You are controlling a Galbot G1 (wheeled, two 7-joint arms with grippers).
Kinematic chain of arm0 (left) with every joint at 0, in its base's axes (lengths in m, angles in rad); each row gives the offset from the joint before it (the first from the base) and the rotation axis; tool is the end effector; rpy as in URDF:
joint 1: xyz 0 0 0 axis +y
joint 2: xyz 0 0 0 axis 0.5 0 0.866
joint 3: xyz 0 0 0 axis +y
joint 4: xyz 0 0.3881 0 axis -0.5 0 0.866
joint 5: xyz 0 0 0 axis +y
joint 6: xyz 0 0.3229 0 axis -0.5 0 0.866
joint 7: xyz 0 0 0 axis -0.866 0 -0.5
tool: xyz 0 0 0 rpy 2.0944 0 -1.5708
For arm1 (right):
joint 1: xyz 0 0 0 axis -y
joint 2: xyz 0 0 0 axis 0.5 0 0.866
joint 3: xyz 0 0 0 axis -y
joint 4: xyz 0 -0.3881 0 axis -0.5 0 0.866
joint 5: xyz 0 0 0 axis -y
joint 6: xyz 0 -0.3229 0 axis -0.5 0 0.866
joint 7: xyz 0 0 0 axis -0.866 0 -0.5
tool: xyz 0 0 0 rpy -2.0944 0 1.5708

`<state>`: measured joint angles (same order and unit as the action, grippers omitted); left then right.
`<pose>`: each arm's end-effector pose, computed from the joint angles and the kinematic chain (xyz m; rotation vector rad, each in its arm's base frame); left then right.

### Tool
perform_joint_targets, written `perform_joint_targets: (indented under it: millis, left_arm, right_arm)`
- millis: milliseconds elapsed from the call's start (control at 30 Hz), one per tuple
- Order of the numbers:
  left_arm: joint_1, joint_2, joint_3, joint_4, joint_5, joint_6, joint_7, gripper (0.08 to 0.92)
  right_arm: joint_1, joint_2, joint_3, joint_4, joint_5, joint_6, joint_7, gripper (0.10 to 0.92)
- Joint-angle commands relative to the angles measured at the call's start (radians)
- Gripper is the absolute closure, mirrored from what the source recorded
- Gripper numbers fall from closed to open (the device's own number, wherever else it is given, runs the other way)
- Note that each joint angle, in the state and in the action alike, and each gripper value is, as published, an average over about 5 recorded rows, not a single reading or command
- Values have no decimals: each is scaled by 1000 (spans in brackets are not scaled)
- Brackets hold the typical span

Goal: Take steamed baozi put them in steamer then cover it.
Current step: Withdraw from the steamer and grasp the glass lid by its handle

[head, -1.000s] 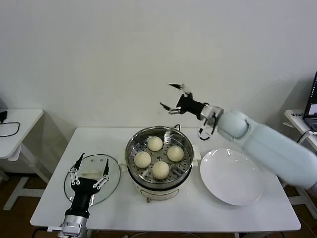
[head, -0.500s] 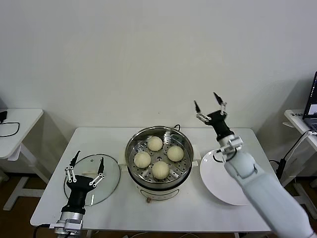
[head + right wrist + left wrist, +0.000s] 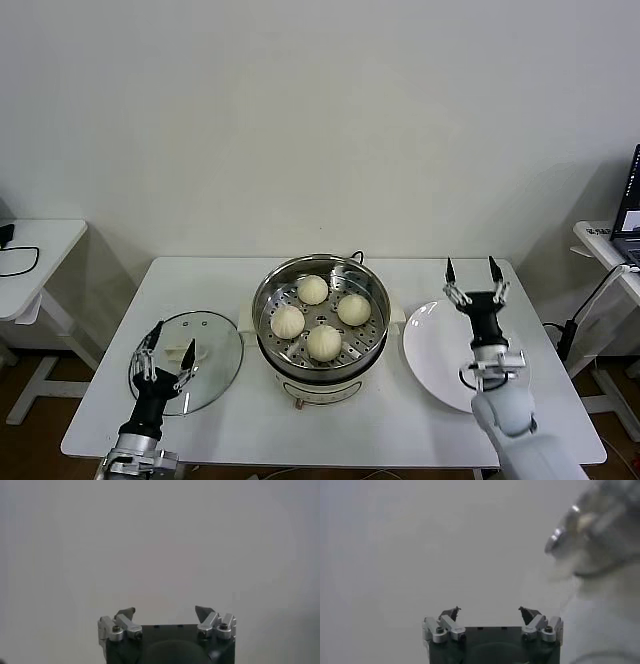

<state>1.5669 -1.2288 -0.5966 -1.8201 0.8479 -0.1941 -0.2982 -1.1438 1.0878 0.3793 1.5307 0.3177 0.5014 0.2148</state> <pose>0.1304 0.1249 -0.4005 0.0282 2.5342 1.6502 0.2815 -0.1452 -0.4058 0.0719 2.8162 -0.1312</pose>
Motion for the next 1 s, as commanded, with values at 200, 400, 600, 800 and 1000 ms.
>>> perform_joint_targets:
  millis: [200, 400, 600, 800, 1000]
  left_arm:
    - [-63, 5, -8, 269, 437, 58, -72, 177]
    - [-108, 5, -8, 315, 441, 62, -103, 177]
    - [-159, 6, -4, 360, 438, 57, -116, 177]
    - [-209, 7, 1, 387, 430, 54, -122, 177]
    - [-238, 10, 15, 391, 419, 62, -116, 177]
  right_arm:
    - [-166, 79, 94, -4, -32, 30, -21, 203]
    - [-167, 87, 84, -11, -47, 29, -26, 203]
    - [-164, 96, 72, -20, -63, 29, -32, 203]
    - [-164, 101, 64, -24, -73, 27, -36, 203]
    - [-165, 105, 66, -29, -77, 26, -37, 203]
